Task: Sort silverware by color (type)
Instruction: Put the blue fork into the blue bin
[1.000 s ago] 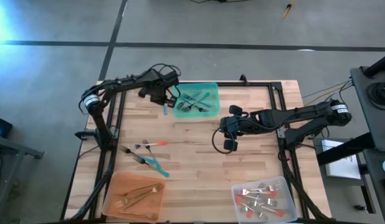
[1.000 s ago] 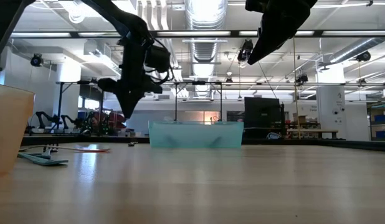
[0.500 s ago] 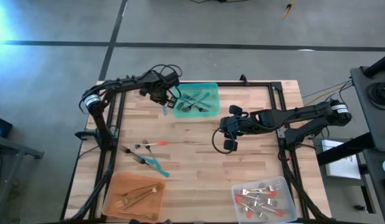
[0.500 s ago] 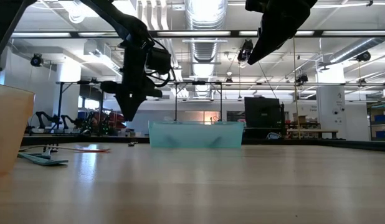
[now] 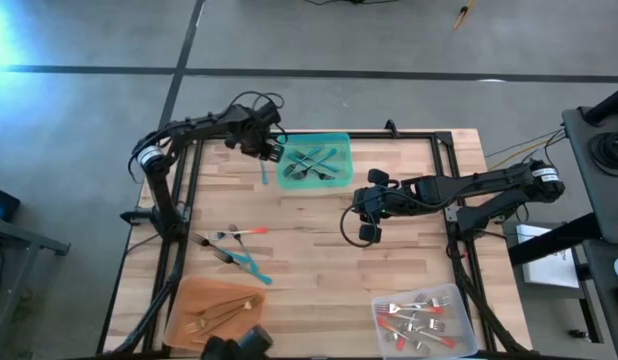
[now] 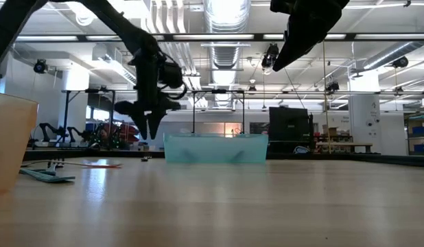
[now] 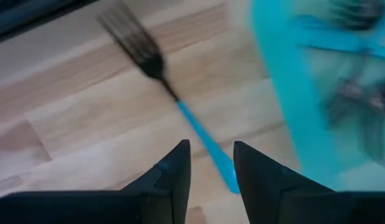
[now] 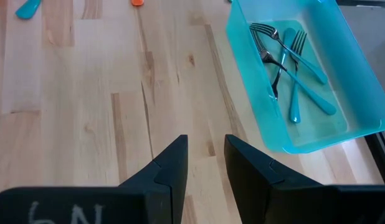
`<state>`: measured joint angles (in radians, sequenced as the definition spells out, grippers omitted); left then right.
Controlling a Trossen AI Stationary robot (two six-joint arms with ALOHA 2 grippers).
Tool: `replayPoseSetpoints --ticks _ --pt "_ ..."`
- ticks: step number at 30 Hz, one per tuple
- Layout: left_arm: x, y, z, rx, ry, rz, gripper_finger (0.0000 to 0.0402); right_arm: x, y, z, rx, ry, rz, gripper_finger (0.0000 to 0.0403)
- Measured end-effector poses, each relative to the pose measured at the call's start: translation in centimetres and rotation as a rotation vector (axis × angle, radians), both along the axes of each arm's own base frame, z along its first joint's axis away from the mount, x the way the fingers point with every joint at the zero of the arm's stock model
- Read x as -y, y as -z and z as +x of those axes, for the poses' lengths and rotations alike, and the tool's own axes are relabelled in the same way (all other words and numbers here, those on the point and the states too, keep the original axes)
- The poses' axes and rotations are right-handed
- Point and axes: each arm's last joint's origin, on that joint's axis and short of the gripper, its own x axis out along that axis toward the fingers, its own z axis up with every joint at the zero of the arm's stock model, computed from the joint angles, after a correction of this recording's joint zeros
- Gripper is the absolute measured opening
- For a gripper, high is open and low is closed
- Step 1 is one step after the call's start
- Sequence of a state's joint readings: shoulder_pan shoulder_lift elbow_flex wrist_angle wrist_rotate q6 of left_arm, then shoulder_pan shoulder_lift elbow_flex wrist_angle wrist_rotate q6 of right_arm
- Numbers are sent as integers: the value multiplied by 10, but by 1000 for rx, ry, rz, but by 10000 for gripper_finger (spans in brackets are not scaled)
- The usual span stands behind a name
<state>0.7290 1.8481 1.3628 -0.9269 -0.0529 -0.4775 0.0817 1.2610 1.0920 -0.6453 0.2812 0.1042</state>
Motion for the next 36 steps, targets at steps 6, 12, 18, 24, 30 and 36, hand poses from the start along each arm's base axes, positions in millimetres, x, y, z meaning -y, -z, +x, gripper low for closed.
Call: replayPoseSetpoints --ticks 6,12,18,24,30,36 --pt "-16 12 -13 -49 -35 -26 105 0 0 0 0 0 0 96" --pt "-19 29 -10 -72 -13 -75 105 0 0 0 0 0 0 96" --pt "-26 31 -3 -93 5 -104 105 0 0 0 0 0 0 96" --pt "-34 12 12 -69 22 -78 105 0 0 0 0 0 0 96" --pt "-19 4 24 -89 42 -90 105 0 0 0 0 0 0 96" --pt "-2 10 34 -131 44 -76 105 0 0 0 0 0 0 96"
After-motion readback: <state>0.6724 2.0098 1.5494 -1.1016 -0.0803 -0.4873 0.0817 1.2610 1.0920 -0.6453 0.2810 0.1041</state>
